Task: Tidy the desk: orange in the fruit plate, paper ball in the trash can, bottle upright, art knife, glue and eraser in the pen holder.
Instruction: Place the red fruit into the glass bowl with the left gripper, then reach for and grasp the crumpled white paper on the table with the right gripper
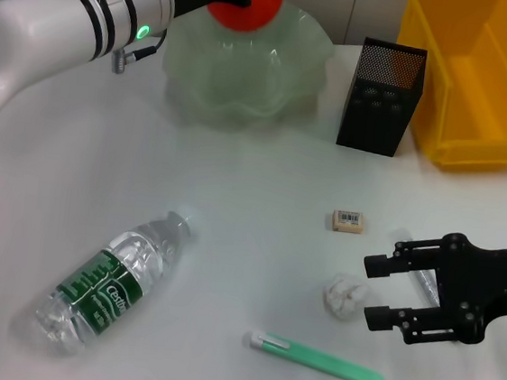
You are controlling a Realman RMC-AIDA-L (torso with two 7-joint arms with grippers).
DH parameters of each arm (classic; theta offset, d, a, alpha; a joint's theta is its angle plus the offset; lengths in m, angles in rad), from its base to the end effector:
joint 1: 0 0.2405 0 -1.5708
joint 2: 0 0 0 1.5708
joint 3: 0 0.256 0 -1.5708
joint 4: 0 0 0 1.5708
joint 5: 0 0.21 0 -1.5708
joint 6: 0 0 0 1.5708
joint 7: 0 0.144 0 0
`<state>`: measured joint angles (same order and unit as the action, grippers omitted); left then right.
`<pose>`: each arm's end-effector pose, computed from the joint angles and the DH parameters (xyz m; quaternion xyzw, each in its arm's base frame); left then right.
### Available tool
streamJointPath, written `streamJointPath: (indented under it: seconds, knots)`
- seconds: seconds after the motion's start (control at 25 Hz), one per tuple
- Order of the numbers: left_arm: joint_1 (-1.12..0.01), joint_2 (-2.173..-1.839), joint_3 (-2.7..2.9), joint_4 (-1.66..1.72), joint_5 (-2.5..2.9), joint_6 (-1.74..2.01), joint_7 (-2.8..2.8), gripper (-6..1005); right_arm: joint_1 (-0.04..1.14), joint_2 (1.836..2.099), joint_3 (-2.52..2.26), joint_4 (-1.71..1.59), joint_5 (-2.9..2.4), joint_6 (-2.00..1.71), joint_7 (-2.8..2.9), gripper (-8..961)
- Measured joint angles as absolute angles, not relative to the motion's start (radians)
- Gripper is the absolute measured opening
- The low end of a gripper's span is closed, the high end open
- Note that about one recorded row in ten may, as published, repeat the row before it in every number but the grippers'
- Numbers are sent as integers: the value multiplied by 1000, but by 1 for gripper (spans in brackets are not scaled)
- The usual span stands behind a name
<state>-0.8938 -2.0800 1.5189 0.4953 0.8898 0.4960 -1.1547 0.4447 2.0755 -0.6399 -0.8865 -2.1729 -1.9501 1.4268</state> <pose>-0.1215 0.4711 -0.0561 -0.8719 -0.1986 -0.2568 0.3666 0.2670 0.2738 0.0344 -0.9636 0.1761 0.2010 0.0086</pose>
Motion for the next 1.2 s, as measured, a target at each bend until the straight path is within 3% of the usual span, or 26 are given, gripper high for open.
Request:
streamJointPath:
  seconds: [0.44,1.0,1.2]
  knots:
    - [-893,-2080,1542,481,844,478,-1132,117,471,2076,-640,-873,-2173,-1944,1425,654]
    - [-886,-2080,1551,481,846,487,-1134,544,485,2077,-640,-854,-2172,-1918,1417,653]
    - [-849,-2075,1558,505,854,578,-1136,779,487,2077,-638,-858,-2172,-1910,1418,654]
